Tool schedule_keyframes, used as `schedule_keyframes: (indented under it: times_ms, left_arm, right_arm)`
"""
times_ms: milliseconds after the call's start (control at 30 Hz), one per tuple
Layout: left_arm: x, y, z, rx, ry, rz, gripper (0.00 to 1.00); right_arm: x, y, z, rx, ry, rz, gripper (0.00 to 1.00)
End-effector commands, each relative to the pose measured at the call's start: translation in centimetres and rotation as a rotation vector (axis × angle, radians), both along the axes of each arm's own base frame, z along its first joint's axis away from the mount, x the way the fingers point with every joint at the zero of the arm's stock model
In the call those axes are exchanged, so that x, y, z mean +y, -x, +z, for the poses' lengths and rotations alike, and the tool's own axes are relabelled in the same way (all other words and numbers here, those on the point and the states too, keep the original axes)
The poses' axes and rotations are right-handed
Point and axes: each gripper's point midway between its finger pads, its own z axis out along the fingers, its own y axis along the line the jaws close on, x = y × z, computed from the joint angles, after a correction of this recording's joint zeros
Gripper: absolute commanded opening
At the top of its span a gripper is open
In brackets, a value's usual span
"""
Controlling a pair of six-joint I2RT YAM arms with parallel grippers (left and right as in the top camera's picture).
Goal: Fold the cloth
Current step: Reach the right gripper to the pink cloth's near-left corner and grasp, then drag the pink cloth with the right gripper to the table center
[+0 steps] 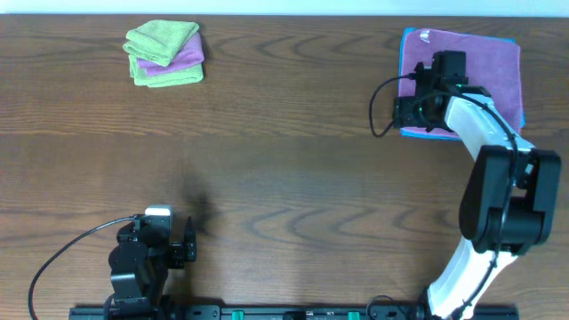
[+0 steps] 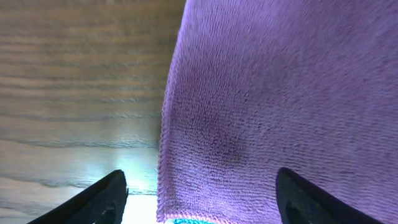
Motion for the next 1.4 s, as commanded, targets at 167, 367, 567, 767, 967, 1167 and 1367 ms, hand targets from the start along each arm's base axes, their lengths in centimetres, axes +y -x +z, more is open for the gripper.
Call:
schedule_keyframes:
  times_ms: [167, 367, 567, 767, 967, 1167, 1367]
  left_arm:
    - [-0.3, 0.1, -0.3, 0.004, -0.001, -0.021, 0.95]
    - [-0.3, 0.1, -0.3, 0.004, -0.001, -0.021, 0.95]
    - [-0.3, 0.1, -0.3, 0.004, -0.001, -0.021, 0.96]
    - [-0.3, 0.1, -0.3, 0.004, -0.001, -0.021, 0.96]
    - [-0.3, 0.1, -0.2, 0.003, -0.001, -0.021, 0.96]
    - [-0.3, 0.1, -0.3, 0.004, -0.001, -0.021, 0.96]
    - [-0.3, 0.1, -0.3, 0.004, -0.001, -0.021, 0.96]
  right_arm:
    - [0.9, -0.5, -0.8, 0.008, -0.005, 0.029, 0.72]
    - [0.9, -0.5, -1.1, 0.013, -0.005, 0.028, 0.6]
    - [0.9, -0.6, -1.1, 0.009, -0.005, 0.029, 0.42]
    - [0.9, -0.6, -1.0, 0.004, -0.005, 0.029, 0.19]
    - [1.0, -0.6, -1.0, 0.006, -0.006, 0.029, 0.04]
    - [1.3, -0.3, -1.0, 0.015, -0.02, 0.037, 0.01]
    - [2.2, -0.3, 0.5, -0.005, -0.016, 0.064, 0.01]
